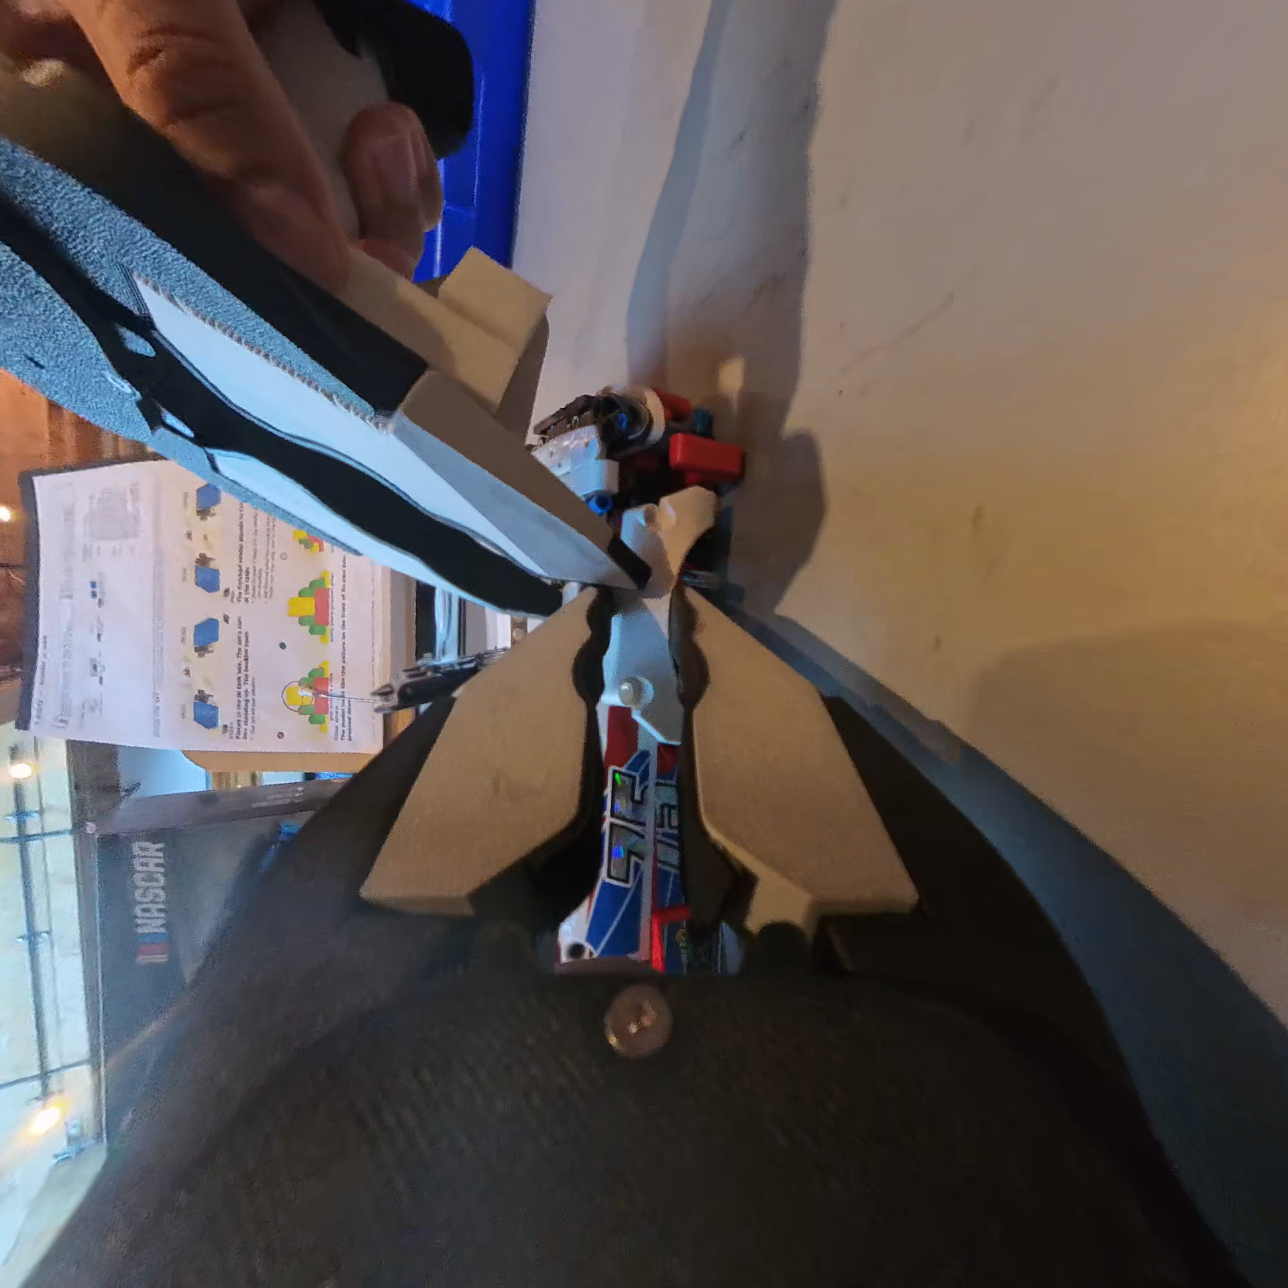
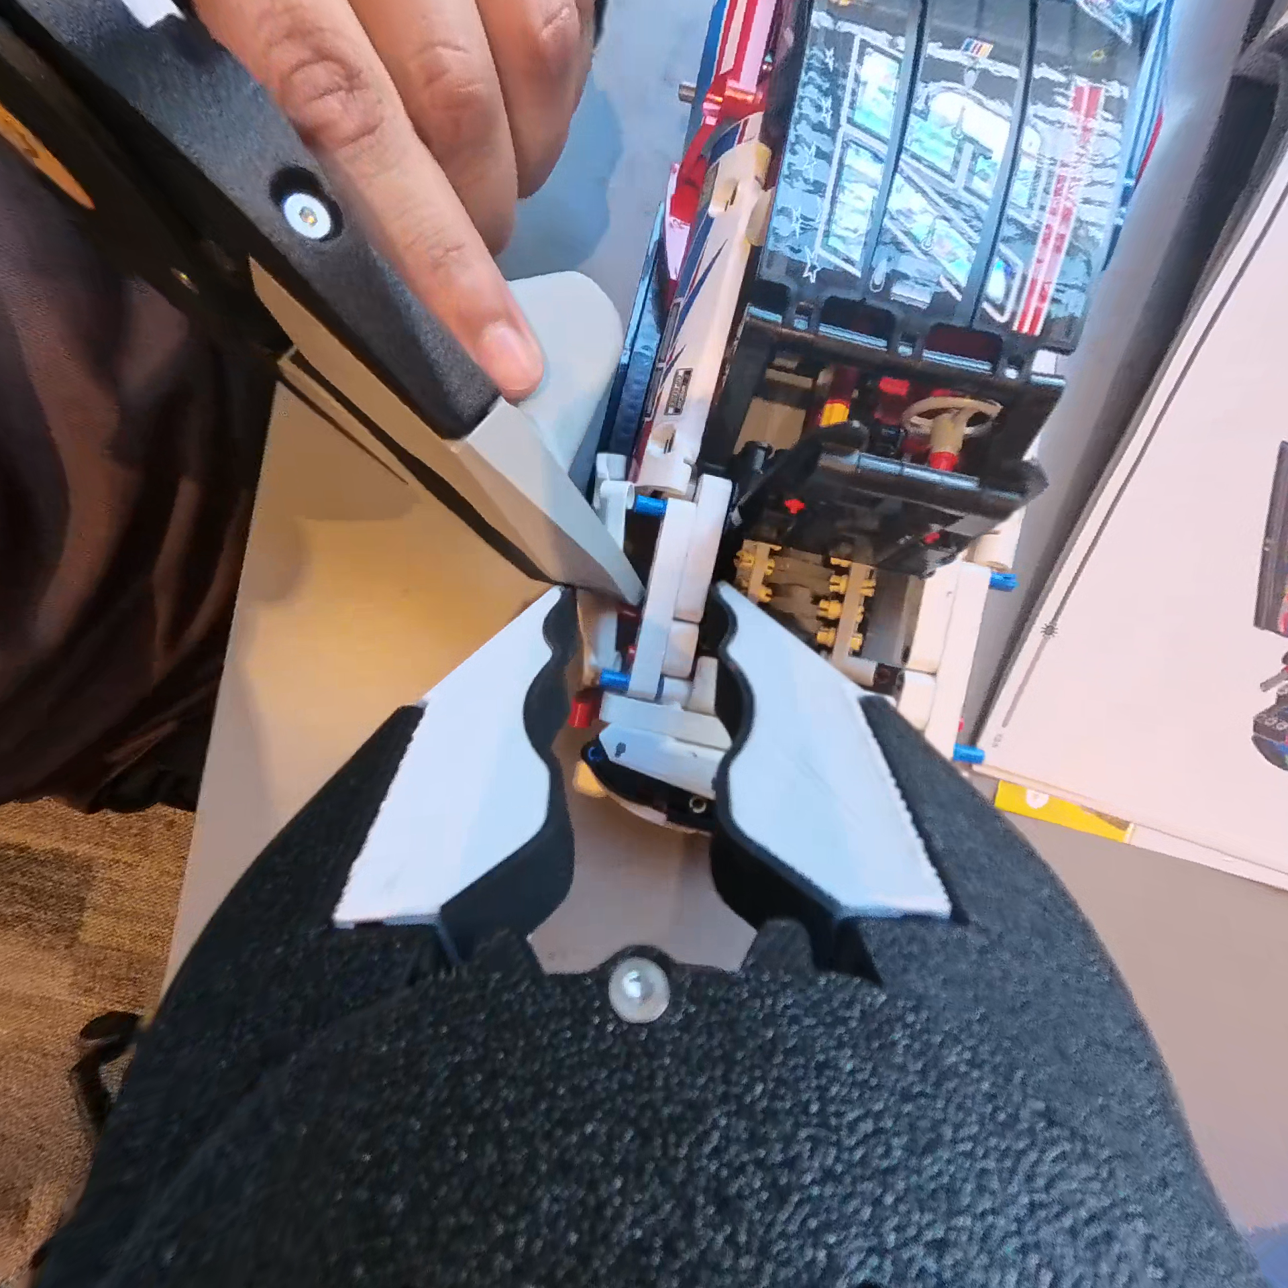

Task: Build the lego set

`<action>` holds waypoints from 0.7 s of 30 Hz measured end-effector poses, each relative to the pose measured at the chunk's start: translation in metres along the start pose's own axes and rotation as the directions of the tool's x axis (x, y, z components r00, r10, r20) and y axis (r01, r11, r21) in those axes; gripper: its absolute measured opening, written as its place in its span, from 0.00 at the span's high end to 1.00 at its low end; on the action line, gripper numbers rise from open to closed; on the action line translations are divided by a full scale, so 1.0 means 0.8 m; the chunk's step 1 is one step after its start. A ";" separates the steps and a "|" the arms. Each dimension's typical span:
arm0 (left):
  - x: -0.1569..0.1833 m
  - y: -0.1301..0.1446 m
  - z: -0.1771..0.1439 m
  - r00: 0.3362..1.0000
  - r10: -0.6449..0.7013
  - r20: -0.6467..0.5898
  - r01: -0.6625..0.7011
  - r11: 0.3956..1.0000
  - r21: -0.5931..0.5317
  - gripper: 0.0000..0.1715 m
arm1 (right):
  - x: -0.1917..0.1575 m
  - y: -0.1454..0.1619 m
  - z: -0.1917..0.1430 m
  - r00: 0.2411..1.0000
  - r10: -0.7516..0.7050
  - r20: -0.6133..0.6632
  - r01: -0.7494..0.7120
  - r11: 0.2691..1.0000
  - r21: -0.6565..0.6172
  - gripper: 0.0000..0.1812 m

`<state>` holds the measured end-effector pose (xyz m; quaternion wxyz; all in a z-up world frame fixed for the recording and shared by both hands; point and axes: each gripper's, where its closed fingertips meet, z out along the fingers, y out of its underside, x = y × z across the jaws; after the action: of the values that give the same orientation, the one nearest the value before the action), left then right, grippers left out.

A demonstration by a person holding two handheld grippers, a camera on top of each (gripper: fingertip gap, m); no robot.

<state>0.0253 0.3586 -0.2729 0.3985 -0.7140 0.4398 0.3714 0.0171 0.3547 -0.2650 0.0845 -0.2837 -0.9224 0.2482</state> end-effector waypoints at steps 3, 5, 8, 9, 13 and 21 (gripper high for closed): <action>0.001 0.002 0.000 0.999 0.041 -0.003 -0.041 0.999 -0.001 0.92 | 0.001 0.000 0.002 1.000 -0.017 0.003 0.017 1.000 0.007 0.79; 0.001 0.002 0.001 0.997 0.080 -0.008 -0.080 0.997 -0.003 0.92 | 0.000 0.000 0.004 1.000 -0.009 0.022 0.008 1.000 0.016 0.79; -0.002 -0.003 0.000 0.997 0.066 -0.029 -0.066 0.998 0.024 0.92 | -0.003 0.003 0.003 0.999 -0.011 0.051 0.010 1.000 0.024 0.76; -0.004 -0.006 0.000 0.998 0.057 -0.039 -0.056 0.998 0.031 0.92 | -0.003 0.004 0.002 0.998 -0.008 0.058 0.006 1.000 0.024 0.76; -0.009 -0.005 0.001 0.996 0.063 -0.062 -0.061 0.998 0.035 0.92 | -0.001 0.002 0.000 0.998 0.008 0.054 -0.011 0.999 0.052 0.77; -0.010 0.006 -0.004 1.000 0.023 0.021 -0.023 1.000 0.009 0.94 | 0.009 -0.001 -0.001 0.998 0.065 -0.008 -0.063 0.989 0.131 0.87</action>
<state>0.0192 0.3567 -0.2658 0.4020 -0.7032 0.4453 0.3815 0.0108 0.3587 -0.2642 0.1007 -0.3086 -0.8940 0.3089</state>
